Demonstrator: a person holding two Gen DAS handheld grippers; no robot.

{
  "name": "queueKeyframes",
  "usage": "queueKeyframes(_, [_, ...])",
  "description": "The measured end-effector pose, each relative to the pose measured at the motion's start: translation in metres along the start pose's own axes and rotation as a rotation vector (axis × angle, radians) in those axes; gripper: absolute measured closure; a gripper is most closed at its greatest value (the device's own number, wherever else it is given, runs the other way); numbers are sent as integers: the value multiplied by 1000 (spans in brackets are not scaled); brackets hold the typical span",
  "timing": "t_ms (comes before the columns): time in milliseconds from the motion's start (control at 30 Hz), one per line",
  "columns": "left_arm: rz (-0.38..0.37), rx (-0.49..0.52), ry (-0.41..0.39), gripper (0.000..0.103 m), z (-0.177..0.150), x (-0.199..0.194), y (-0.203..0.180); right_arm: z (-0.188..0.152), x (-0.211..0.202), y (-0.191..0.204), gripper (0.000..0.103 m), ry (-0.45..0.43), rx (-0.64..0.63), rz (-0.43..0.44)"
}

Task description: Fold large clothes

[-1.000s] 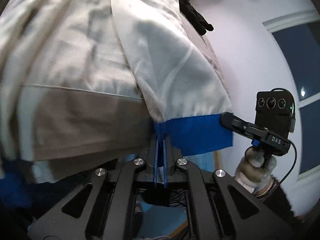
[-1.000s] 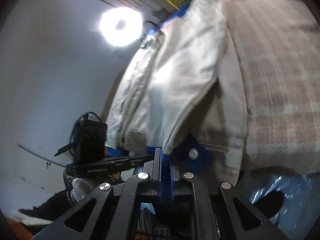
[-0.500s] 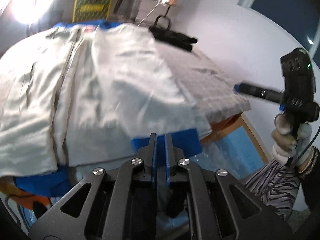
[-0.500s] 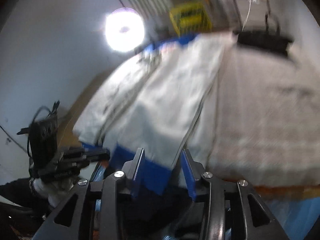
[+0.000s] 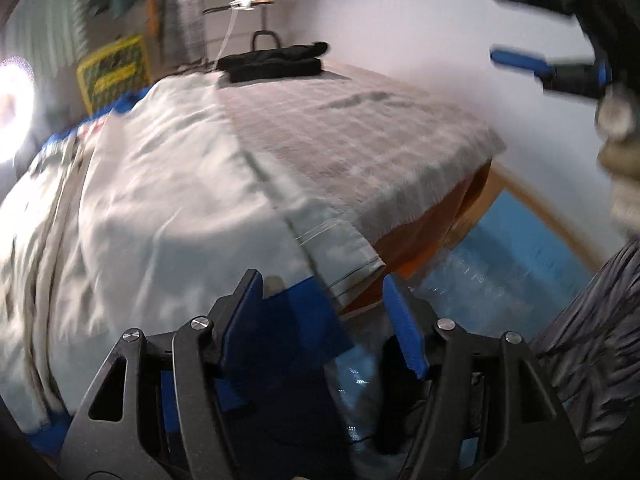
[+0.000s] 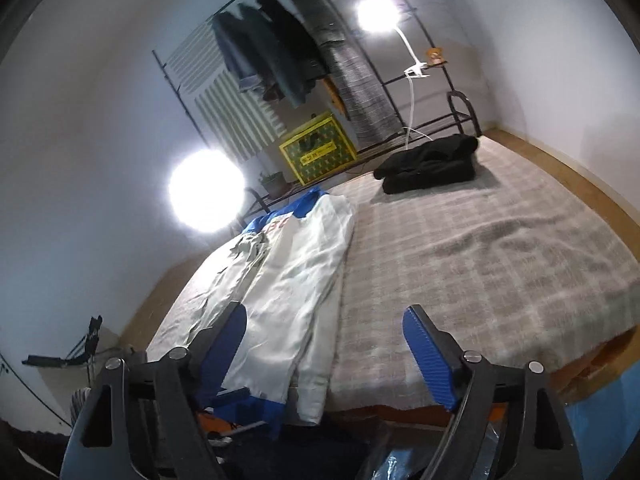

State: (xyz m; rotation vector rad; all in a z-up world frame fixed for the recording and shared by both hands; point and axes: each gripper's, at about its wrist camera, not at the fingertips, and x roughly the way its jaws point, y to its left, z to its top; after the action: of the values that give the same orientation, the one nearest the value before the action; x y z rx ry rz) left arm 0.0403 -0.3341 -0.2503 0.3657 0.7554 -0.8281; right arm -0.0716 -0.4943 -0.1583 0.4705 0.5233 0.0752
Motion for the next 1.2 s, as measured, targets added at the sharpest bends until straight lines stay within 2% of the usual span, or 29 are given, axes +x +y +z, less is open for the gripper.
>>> queueKeyframes(133, [42, 113, 21, 37, 4, 23, -22, 0, -12, -21, 19, -10, 67, 10])
queueKeyframes(200, [67, 143, 22, 30, 4, 31, -28, 0, -13, -28, 19, -8, 99, 8])
queueKeyframes(333, [151, 192, 19, 29, 4, 45, -39, 4, -17, -33, 19, -22, 124, 31])
queueKeyframes(400, [155, 198, 20, 30, 6, 47, -39, 6, -17, -32, 19, -24, 131, 44])
queueKeyframes(433, [149, 195, 16, 39, 7, 46, -37, 7, -16, -32, 19, -22, 136, 53])
queueKeyframes(467, [145, 192, 16, 52, 8, 46, -35, 7, -15, -32, 19, -20, 139, 61])
queueKeyframes(500, [131, 188, 19, 55, 10, 45, -32, 8, -13, -31, 19, -15, 142, 70])
queueKeyframes(533, [93, 174, 27, 63, 12, 43, -28, 9, -11, -29, 19, -11, 143, 75])
queueKeyframes(567, [71, 166, 31, 82, 13, 41, -25, 10, -9, -28, 19, -7, 142, 79])
queueKeyframes(600, [59, 158, 36, 86, 14, 40, -23, 10, -7, -27, 19, -4, 142, 81])
queueKeyframes(700, [-4, 88, 28, 89, 18, 28, -9, 14, 5, -25, 19, 22, 145, 102])
queueKeyframes(800, [-75, -32, 0, 91, 25, 10, 12, 16, 22, -22, 19, 72, 146, 134])
queueKeyframes(933, [-126, -159, -42, 92, 32, -13, 34, 28, 57, -16, 19, 140, 123, 144])
queueKeyframes(1067, [-145, -227, -65, 92, 35, -28, 46, 48, 117, -12, 19, 209, 94, 149])
queueKeyframes(1200, [-150, -266, -87, 92, 35, -41, 54, 58, 184, -23, 19, 282, 170, 156])
